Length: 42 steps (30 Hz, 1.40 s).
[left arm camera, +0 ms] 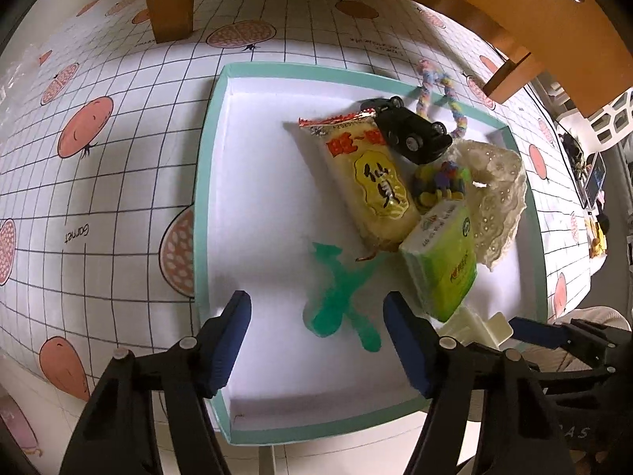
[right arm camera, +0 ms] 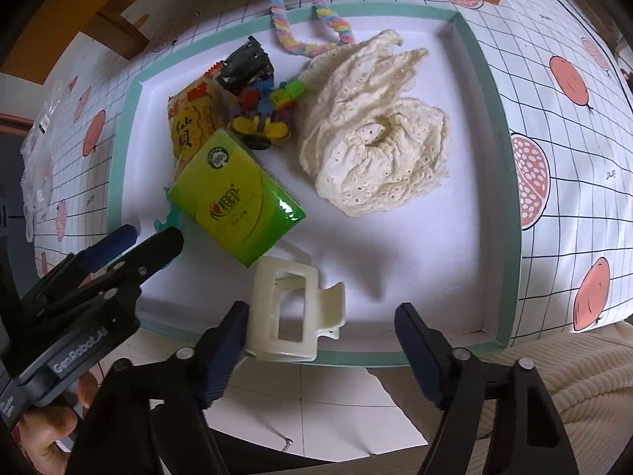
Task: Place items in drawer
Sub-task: 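Grasp the white claw clip with the right tool while the left tool grasps the green plastic toy, then carry the clip and toy into the drawer and open both tools to release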
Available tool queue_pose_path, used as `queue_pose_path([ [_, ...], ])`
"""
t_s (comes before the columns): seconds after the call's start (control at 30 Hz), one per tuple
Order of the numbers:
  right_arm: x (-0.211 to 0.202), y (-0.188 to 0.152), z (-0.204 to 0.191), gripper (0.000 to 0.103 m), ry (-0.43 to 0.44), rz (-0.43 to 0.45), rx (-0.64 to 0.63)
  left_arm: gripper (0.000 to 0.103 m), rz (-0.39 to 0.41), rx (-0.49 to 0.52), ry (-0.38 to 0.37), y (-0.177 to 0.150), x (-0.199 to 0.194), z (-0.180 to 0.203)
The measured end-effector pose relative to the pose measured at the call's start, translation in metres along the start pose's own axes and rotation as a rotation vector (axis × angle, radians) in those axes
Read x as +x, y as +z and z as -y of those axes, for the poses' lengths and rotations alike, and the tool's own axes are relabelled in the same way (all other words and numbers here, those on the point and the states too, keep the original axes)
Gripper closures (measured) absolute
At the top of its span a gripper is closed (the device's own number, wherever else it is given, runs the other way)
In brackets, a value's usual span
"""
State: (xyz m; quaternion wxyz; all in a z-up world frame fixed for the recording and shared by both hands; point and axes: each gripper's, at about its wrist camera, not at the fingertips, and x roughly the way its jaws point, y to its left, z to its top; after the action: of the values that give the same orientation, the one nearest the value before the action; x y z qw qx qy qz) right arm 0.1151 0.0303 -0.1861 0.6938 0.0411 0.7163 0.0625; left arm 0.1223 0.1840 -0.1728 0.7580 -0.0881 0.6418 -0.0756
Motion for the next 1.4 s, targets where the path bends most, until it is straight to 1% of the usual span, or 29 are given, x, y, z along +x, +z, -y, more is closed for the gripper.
queue_pose_path([
  [0.03, 0.001, 0.000, -0.001, 0.035, 0.002, -0.001, 0.002, 0.033, 0.000, 0.003, 0.003, 0.002, 0.002, 0.002],
  [0.07, 0.002, 0.000, -0.003, 0.036, 0.003, -0.002, 0.007, 0.033, 0.000, 0.005, 0.005, 0.003, 0.002, 0.002],
  [0.1, 0.002, 0.001, -0.002, 0.039, 0.005, -0.005, 0.010, 0.039, 0.001, 0.008, 0.004, 0.004, 0.004, 0.004],
  [0.17, 0.004, 0.001, -0.002, 0.042, 0.013, -0.010, 0.015, 0.047, -0.011, 0.014, 0.012, 0.007, 0.007, 0.006],
  [0.23, 0.005, 0.001, -0.001, 0.044, 0.018, -0.013, 0.018, 0.048, -0.012, 0.014, 0.019, 0.007, 0.010, 0.007],
  [0.37, 0.008, 0.001, 0.002, 0.054, 0.027, -0.013, 0.023, 0.057, 0.000, 0.039, 0.030, 0.007, 0.009, 0.009],
  [0.4, 0.008, 0.001, 0.002, 0.055, 0.028, -0.014, 0.026, 0.058, 0.004, 0.040, 0.024, 0.006, 0.010, 0.009],
  [0.53, 0.010, 0.002, 0.006, 0.056, 0.043, -0.013, 0.038, 0.062, 0.016, 0.039, 0.018, 0.004, 0.008, 0.007],
  [0.6, 0.010, 0.002, 0.009, 0.056, 0.048, -0.013, 0.043, 0.071, 0.017, 0.029, -0.009, 0.002, 0.006, 0.003],
  [0.63, 0.009, 0.001, 0.012, 0.056, 0.051, -0.012, 0.044, 0.074, 0.014, 0.022, -0.023, 0.000, 0.004, 0.000],
  [0.7, 0.010, 0.001, 0.018, 0.056, 0.056, -0.012, 0.051, 0.083, 0.010, 0.024, -0.019, -0.003, 0.003, -0.001],
  [0.8, 0.010, 0.001, 0.025, 0.056, 0.067, -0.010, 0.068, 0.084, 0.007, 0.032, -0.006, -0.007, 0.001, -0.001],
  [0.93, 0.009, 0.003, 0.036, 0.056, 0.084, -0.009, 0.086, 0.084, -0.012, 0.010, -0.006, -0.009, -0.001, -0.003],
  [1.13, 0.007, 0.003, 0.040, 0.056, 0.088, -0.007, 0.098, 0.085, -0.032, 0.030, 0.024, -0.013, -0.004, -0.003],
  [1.2, 0.008, 0.006, 0.042, 0.056, 0.089, -0.006, 0.104, 0.085, -0.034, 0.027, 0.024, -0.013, -0.004, -0.003],
  [1.3, 0.004, 0.001, 0.043, 0.056, 0.095, -0.001, 0.116, 0.085, -0.045, 0.014, 0.021, -0.014, -0.006, -0.004],
  [1.4, -0.001, -0.001, 0.046, 0.056, 0.099, 0.007, 0.125, 0.085, -0.035, 0.011, 0.007, -0.014, -0.012, -0.006],
])
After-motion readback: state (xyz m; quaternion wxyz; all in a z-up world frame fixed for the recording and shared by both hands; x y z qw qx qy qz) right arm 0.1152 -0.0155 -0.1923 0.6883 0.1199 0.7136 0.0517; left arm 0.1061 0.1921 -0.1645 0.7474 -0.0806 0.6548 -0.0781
